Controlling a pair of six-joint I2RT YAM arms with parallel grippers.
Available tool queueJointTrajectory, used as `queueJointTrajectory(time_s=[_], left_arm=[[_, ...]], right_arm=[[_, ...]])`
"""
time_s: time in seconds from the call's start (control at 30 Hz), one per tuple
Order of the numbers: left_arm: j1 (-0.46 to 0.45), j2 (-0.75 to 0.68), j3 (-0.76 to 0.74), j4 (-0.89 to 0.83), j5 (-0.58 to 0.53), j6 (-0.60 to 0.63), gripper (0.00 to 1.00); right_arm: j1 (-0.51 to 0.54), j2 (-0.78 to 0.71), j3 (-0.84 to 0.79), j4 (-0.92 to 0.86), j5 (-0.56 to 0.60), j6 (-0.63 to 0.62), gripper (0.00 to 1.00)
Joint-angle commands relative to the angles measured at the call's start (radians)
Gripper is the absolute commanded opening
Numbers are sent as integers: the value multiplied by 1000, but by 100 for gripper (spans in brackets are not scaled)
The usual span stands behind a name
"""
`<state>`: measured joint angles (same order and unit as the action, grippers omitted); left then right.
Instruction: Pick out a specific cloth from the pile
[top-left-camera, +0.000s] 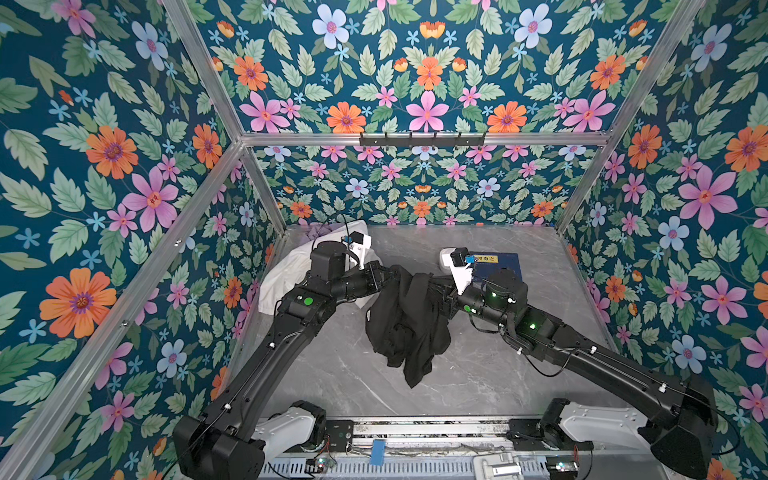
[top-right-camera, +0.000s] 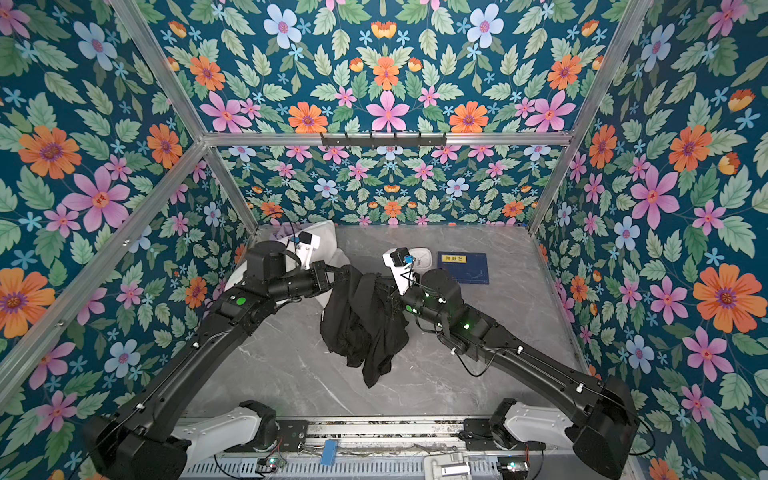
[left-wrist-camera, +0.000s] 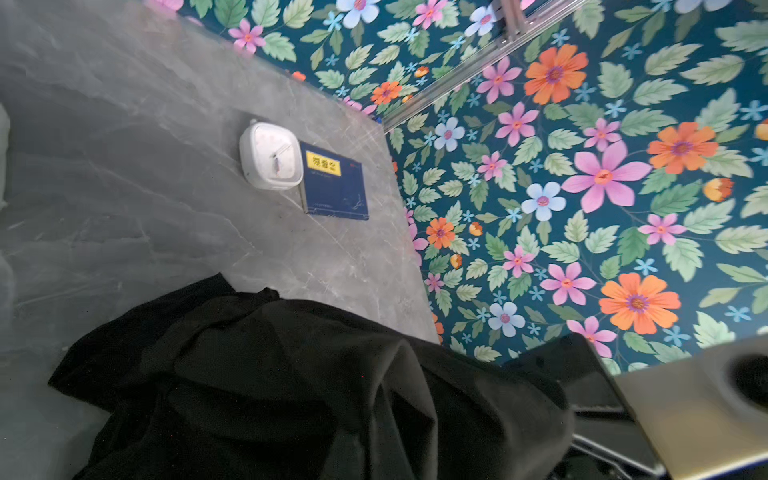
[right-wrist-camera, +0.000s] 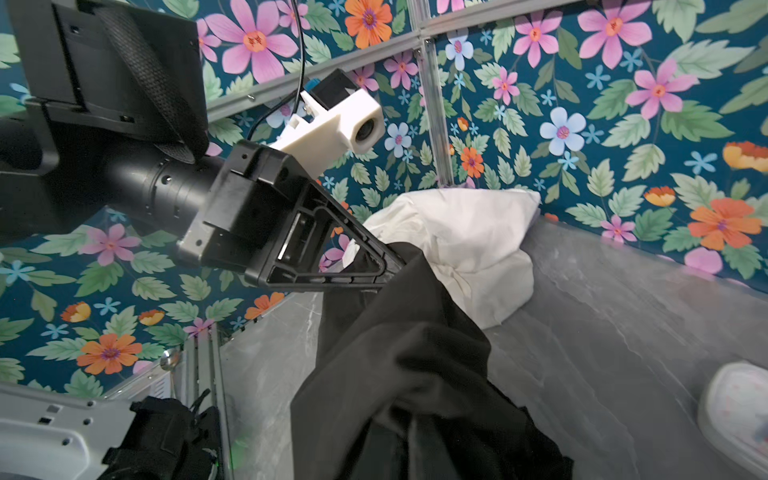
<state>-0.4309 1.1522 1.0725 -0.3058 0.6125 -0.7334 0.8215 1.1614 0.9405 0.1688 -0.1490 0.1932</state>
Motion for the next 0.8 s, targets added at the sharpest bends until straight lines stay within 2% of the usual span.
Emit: queueJointTrajectory(time_s=[0.0,0.4,0.63,0.67,0.7,0.77], left_arm=[[0,20,-45,72,18,-11,0],[4,94,-190,135,7,5,0],[53,140,-279,215,-21,5,0],[62,147,-290,234,-24,2,1],[70,153,-297,246,-27,1,8],[88,165,-305,264,-31,1,27]], right_arm=[[1,-13,-32,14,41,18,0],[0,85,-108,79,-2,105,0],[0,162,-85,124,-41,113,0],[2,173,-77,129,-48,111,0],[1,185,-70,134,-53,111,0],[2,219,-52,147,-66,110,0]])
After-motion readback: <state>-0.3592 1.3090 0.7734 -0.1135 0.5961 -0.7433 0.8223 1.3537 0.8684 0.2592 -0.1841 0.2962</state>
